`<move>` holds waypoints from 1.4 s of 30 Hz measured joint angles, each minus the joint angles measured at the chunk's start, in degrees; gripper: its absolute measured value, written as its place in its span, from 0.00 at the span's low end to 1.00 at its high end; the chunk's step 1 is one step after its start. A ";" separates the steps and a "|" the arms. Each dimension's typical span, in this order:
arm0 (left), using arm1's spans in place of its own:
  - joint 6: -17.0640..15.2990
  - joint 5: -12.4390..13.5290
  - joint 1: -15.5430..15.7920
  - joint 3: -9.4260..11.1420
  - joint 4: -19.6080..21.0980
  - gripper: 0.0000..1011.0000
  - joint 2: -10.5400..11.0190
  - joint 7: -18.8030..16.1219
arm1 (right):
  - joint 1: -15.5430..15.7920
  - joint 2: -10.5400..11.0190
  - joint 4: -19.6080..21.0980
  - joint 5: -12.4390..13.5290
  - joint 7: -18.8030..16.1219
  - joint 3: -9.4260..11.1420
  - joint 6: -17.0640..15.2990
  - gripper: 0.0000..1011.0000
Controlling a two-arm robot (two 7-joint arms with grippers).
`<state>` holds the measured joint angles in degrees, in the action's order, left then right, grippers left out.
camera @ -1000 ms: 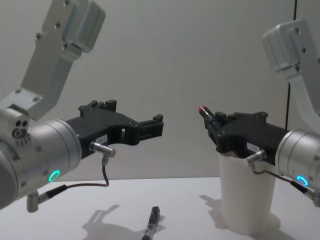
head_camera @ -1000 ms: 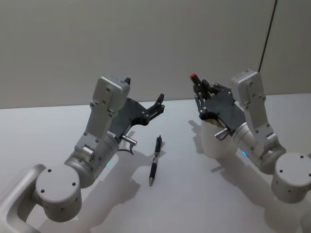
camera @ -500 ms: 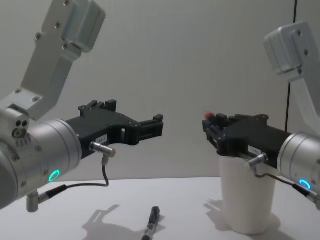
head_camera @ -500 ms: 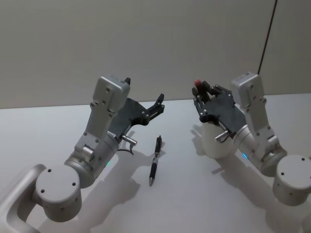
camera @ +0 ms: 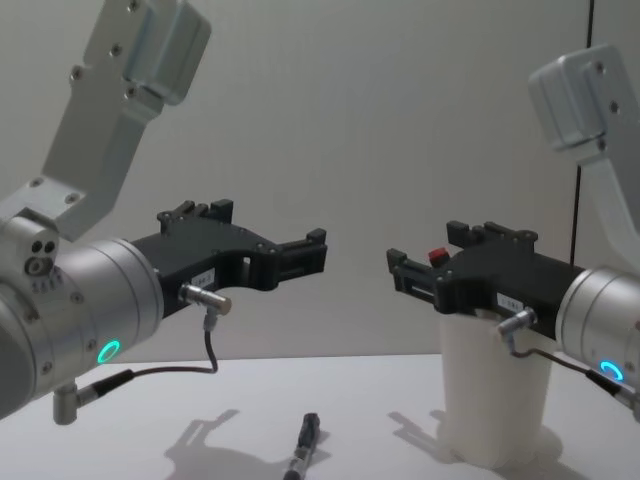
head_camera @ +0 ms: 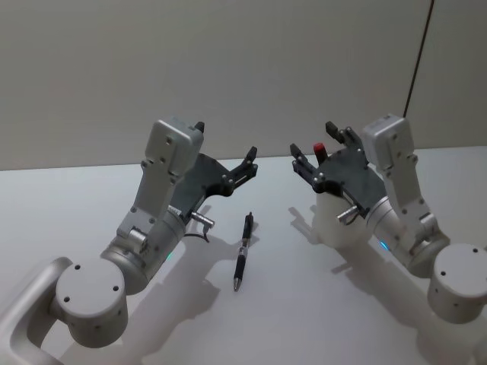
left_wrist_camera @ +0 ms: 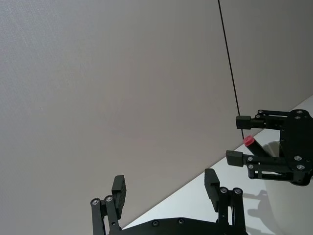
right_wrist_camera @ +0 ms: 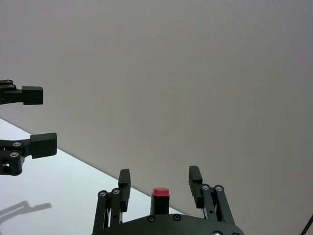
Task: Place the pen into the pen holder.
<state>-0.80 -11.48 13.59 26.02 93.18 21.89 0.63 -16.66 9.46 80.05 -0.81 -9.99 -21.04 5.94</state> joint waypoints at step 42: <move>0.00 0.00 0.00 0.00 0.00 0.99 0.00 -0.01 | 9.26 16.35 13.03 29.32 -10.25 12.89 -8.21 0.99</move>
<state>-0.80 -11.48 13.59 26.02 93.18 21.89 0.62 -7.40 25.81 93.08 28.50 -20.24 -8.15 -2.27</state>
